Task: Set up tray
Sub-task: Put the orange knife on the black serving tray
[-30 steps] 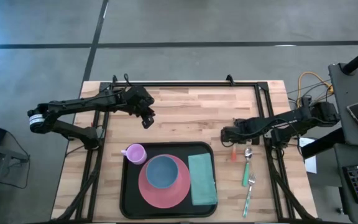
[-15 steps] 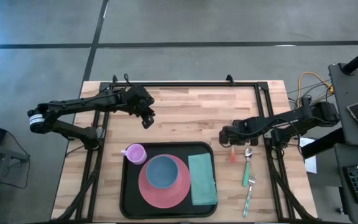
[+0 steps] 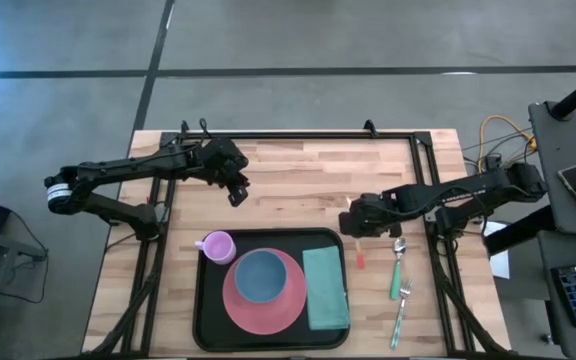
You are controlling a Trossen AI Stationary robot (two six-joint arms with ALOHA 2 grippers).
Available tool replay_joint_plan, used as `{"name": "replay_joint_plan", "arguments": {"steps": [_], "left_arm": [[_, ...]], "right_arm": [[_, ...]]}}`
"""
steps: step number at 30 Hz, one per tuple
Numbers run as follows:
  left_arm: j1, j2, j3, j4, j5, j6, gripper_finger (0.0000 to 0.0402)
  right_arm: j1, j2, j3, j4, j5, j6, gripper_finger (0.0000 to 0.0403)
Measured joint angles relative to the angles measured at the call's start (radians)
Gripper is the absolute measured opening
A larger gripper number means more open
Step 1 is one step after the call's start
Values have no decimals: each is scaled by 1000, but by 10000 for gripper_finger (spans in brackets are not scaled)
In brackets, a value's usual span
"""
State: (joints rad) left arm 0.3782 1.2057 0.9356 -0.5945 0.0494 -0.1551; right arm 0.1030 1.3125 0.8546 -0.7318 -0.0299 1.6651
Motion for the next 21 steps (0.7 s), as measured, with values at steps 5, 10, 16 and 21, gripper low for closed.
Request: {"name": "replay_joint_plan", "arguments": {"steps": [5, 10, 16, 21], "left_arm": [[0, 0, 0, 7, 0, 0, 66], [0, 0, 0, 15, 0, 0, 66], [0, 0, 0, -14, 2, 31, 66], [-13, 0, 0, -9, 3, 31, 66]], "right_arm": [[54, 61, 16, 102, 2, 77, 13], [126, 176, 74, 159, 30, 153, 13], [184, 303, 194, 161, 33, 195, 13], [217, 396, 285, 143, 33, 199, 13]]}}
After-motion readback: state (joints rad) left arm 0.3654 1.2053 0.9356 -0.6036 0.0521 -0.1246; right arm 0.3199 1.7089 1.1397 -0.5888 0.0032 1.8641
